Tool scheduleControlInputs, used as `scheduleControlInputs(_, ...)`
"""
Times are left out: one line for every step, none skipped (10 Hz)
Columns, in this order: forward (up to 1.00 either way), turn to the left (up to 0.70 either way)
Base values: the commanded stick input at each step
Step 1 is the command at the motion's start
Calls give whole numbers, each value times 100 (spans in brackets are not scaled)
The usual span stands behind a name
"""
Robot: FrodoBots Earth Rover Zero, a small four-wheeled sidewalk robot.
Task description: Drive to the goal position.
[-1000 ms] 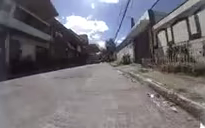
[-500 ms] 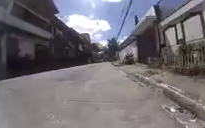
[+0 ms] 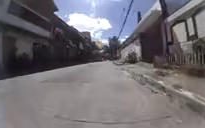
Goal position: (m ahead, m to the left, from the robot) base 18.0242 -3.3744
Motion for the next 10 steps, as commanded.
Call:
scheduleControlInputs(100,0)
scheduleControlInputs(100,0)
scheduleControlInputs(100,0)
scheduleControlInputs(100,0)
scheduleControlInputs(100,0)
scheduleControlInputs(100,0)
scheduleControlInputs(100,0)
scheduleControlInputs(100,0)
scheduleControlInputs(100,0)
scheduleControlInputs(100,-12)
